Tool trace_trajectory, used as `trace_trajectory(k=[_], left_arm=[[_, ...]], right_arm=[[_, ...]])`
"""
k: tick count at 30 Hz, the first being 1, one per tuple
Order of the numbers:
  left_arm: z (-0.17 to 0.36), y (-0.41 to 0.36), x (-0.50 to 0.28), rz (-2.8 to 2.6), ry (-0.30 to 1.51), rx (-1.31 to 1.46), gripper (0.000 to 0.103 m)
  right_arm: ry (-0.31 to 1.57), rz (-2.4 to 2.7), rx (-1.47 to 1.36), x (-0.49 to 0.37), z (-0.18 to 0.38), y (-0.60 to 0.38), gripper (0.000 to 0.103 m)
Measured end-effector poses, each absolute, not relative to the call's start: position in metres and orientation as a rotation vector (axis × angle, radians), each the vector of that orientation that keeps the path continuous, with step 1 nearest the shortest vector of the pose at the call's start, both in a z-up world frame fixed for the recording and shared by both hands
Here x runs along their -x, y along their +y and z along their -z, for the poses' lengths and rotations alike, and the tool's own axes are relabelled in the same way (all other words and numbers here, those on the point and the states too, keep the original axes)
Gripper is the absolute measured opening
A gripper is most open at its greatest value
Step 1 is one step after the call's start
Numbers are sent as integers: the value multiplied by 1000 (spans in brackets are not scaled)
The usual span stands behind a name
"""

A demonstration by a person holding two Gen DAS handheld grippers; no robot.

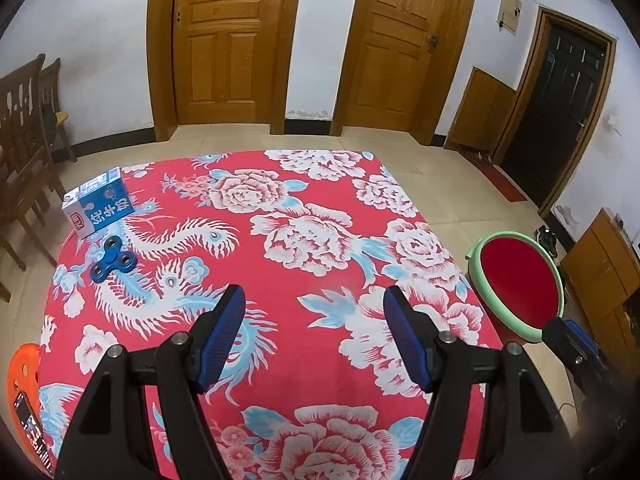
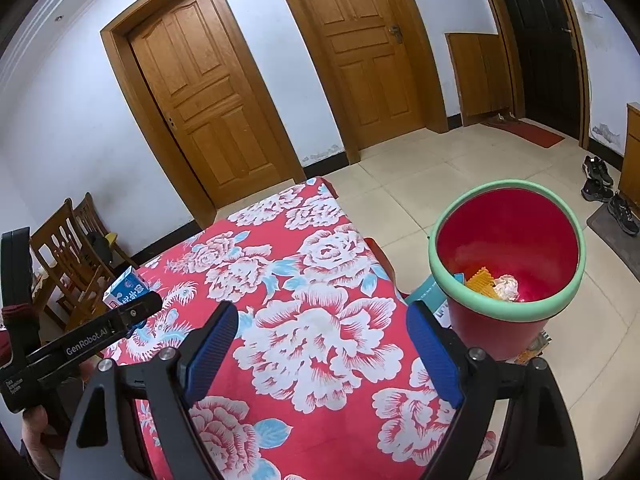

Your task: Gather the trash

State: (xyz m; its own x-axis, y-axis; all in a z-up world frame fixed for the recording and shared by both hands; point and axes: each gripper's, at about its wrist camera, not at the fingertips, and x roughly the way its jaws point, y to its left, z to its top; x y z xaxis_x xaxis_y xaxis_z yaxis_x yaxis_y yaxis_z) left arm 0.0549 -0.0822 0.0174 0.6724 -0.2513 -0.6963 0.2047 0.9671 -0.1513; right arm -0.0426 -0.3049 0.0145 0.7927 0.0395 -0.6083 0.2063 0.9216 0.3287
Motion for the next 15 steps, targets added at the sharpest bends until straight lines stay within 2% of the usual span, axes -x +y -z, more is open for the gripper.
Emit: trace_trajectory(k=[15], left_arm=[[-23, -77, -52, 250, 779, 74, 71]], right_arm=[[645, 87, -391, 44, -20, -302, 88]])
